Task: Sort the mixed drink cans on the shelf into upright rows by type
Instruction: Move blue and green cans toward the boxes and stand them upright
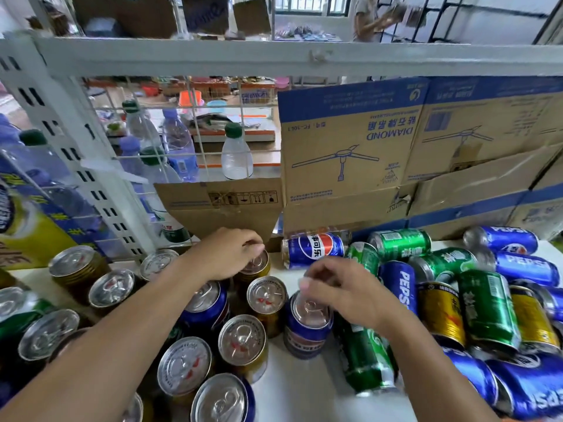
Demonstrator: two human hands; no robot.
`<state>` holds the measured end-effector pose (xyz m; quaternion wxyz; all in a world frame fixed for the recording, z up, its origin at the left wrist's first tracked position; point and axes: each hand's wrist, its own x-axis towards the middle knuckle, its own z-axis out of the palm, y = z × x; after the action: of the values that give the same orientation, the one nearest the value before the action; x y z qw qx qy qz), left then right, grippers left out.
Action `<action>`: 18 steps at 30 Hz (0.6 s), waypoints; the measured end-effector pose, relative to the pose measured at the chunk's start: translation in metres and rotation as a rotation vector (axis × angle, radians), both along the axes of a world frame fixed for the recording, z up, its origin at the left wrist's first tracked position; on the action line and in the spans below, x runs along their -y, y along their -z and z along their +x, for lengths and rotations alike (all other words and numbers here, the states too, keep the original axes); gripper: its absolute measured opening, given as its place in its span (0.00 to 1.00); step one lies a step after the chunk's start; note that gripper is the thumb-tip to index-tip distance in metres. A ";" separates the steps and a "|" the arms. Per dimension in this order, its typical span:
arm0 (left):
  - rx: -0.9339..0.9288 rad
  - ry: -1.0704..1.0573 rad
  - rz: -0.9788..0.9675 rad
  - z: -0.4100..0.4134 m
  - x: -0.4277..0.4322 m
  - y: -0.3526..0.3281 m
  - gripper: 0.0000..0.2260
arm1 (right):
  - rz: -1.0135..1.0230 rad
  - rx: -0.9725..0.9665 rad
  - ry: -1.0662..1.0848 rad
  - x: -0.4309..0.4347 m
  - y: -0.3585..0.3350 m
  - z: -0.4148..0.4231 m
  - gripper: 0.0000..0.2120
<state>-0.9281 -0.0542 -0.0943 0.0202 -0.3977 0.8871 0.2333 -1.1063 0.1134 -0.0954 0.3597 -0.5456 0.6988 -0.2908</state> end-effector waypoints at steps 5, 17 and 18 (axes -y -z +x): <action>0.114 0.012 0.060 0.001 -0.007 -0.005 0.30 | -0.062 -0.509 0.150 0.040 0.010 -0.032 0.17; 0.018 -0.063 0.058 -0.001 -0.010 -0.005 0.35 | 0.232 -0.886 -0.025 0.082 0.030 -0.033 0.33; 0.009 -0.070 0.070 0.000 -0.009 -0.004 0.36 | 0.235 -0.877 -0.026 0.082 0.029 -0.032 0.33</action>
<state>-0.9286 -0.0455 -0.0900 0.0297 -0.4286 0.8639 0.2629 -1.1387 0.0310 -0.1249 0.0926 -0.5816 0.8064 0.0536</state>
